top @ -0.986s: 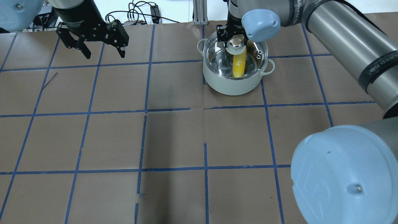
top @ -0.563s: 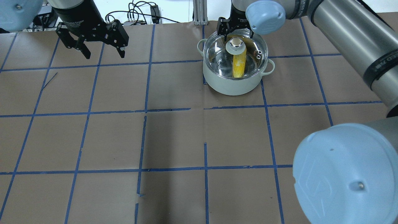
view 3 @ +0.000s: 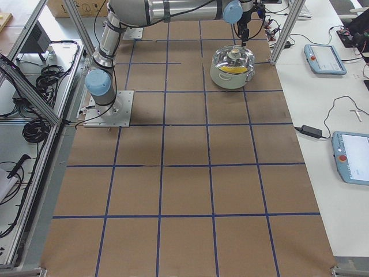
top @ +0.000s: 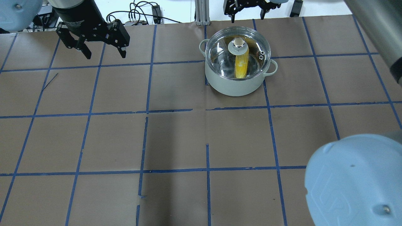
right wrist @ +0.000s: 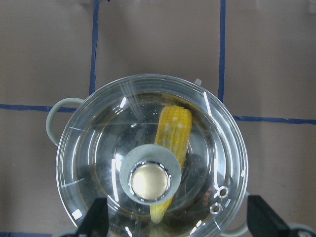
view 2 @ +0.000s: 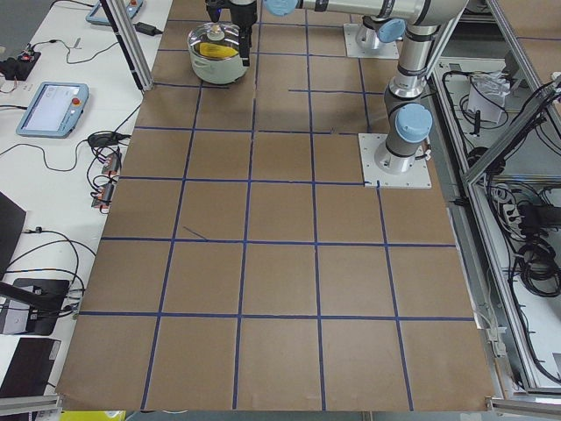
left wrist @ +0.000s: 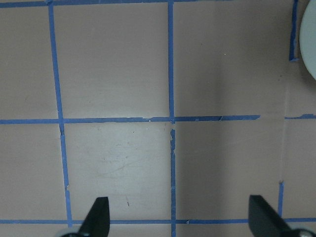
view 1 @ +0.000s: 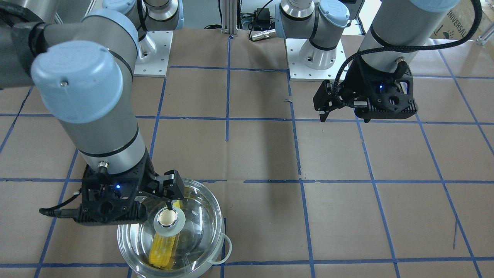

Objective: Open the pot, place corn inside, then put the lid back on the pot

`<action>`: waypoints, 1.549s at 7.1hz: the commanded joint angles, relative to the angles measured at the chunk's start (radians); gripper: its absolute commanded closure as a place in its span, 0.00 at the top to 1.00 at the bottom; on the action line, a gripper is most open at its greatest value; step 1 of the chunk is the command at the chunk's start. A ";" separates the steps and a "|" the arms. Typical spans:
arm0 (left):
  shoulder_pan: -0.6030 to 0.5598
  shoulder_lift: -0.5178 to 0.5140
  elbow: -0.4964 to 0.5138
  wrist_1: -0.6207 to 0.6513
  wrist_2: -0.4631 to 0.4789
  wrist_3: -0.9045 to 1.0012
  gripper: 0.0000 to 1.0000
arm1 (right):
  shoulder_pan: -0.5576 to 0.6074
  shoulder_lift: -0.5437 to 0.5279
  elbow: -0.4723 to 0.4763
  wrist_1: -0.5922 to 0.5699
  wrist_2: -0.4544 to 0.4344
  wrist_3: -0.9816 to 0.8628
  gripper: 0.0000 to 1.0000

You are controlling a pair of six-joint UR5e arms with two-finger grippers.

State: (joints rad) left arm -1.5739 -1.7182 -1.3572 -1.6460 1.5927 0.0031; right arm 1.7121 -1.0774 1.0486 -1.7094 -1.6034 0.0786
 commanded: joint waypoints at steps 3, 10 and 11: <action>0.000 0.005 0.000 0.000 0.000 0.000 1.00 | -0.057 -0.382 0.352 0.095 0.005 -0.029 0.98; 0.000 0.006 0.007 -0.002 0.003 0.002 1.00 | -0.106 -0.565 0.498 0.168 0.046 -0.030 0.98; 0.000 0.005 0.010 -0.002 0.003 0.000 1.00 | -0.106 -0.567 0.498 0.168 0.046 -0.030 0.99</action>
State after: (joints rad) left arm -1.5738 -1.7122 -1.3505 -1.6475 1.5953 0.0043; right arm 1.6054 -1.6425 1.5468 -1.5428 -1.5588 0.0485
